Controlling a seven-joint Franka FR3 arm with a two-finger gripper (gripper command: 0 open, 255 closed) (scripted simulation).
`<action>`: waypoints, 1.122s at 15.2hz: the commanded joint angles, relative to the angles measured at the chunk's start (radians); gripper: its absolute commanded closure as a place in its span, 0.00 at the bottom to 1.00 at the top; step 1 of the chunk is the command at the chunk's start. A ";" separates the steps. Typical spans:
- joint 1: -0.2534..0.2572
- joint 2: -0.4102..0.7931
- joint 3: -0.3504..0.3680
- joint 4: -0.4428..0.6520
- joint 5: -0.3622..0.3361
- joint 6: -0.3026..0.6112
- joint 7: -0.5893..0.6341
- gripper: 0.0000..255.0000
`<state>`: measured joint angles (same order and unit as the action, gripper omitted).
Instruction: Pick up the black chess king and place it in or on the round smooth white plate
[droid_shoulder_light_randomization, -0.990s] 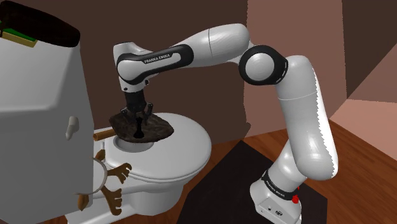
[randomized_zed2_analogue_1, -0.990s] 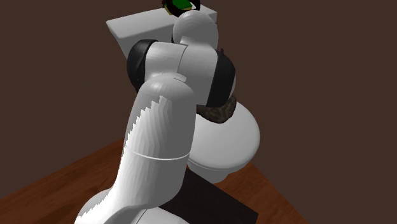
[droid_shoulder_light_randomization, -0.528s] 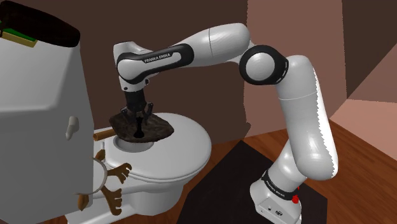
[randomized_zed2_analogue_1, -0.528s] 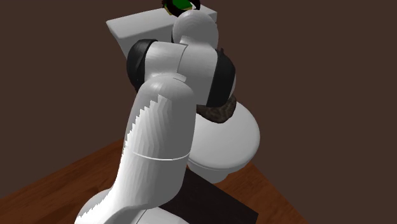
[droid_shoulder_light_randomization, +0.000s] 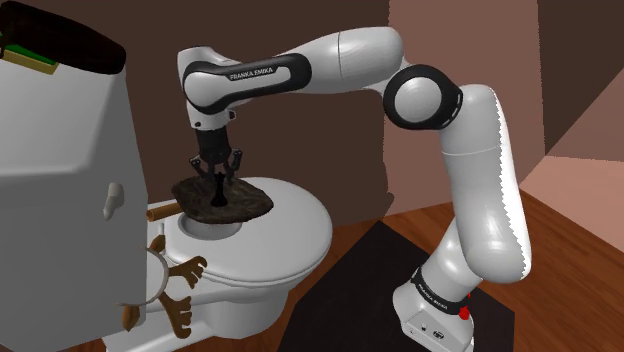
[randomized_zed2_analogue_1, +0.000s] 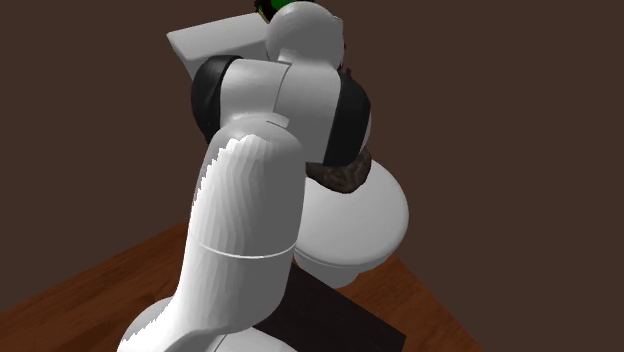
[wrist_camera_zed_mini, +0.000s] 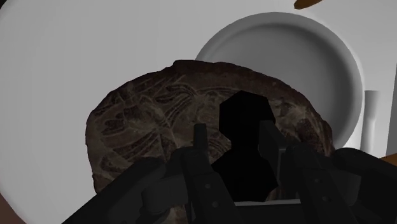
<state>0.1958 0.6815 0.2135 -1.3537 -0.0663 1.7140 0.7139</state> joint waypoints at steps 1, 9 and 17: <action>0.001 -0.008 0.001 0.015 0.002 -0.022 0.002 1.00; 0.013 -0.043 0.010 0.060 0.010 -0.102 0.018 1.00; 0.038 -0.043 0.020 0.018 0.014 -0.059 0.053 1.00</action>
<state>0.2337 0.6363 0.2343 -1.3260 -0.0516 1.6434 0.7669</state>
